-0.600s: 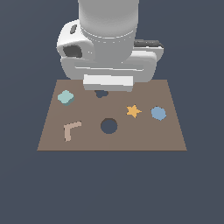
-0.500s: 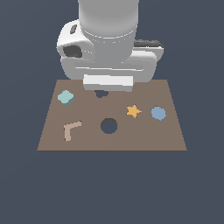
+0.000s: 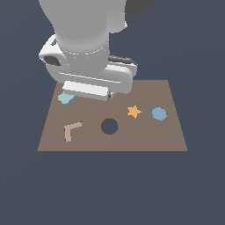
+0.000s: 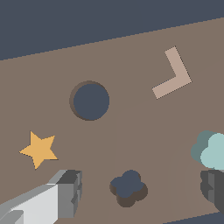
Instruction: Insert a designated object into the corresponding slot on a board.
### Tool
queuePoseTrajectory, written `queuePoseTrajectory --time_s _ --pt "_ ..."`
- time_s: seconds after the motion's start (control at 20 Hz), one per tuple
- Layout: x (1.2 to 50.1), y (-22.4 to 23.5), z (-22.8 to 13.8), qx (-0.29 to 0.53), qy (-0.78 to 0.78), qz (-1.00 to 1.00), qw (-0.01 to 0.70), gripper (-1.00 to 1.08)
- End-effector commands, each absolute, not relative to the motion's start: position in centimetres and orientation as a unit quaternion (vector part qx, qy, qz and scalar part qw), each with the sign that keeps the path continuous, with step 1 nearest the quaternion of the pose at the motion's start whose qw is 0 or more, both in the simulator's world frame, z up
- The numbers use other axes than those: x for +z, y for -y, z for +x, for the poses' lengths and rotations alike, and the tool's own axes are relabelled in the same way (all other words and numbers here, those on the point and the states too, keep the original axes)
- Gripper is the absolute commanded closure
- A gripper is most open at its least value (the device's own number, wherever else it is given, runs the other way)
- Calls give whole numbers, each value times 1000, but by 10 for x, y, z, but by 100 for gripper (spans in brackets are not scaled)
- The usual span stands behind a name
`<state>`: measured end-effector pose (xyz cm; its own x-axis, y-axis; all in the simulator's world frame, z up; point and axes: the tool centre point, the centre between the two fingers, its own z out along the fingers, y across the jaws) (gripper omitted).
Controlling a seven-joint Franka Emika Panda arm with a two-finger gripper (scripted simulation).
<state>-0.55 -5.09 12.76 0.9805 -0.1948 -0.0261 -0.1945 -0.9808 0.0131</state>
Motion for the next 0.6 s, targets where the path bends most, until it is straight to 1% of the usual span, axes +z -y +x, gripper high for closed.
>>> queuePoseTrajectory --time_s 0.0,0.3,0.55 --pt "113 77 -8 -11 142 990 5 -92" --pt "75 143 -26 -4 260 966 3 -92" --pt "56 172 -41 -1 315 949 1 -92"
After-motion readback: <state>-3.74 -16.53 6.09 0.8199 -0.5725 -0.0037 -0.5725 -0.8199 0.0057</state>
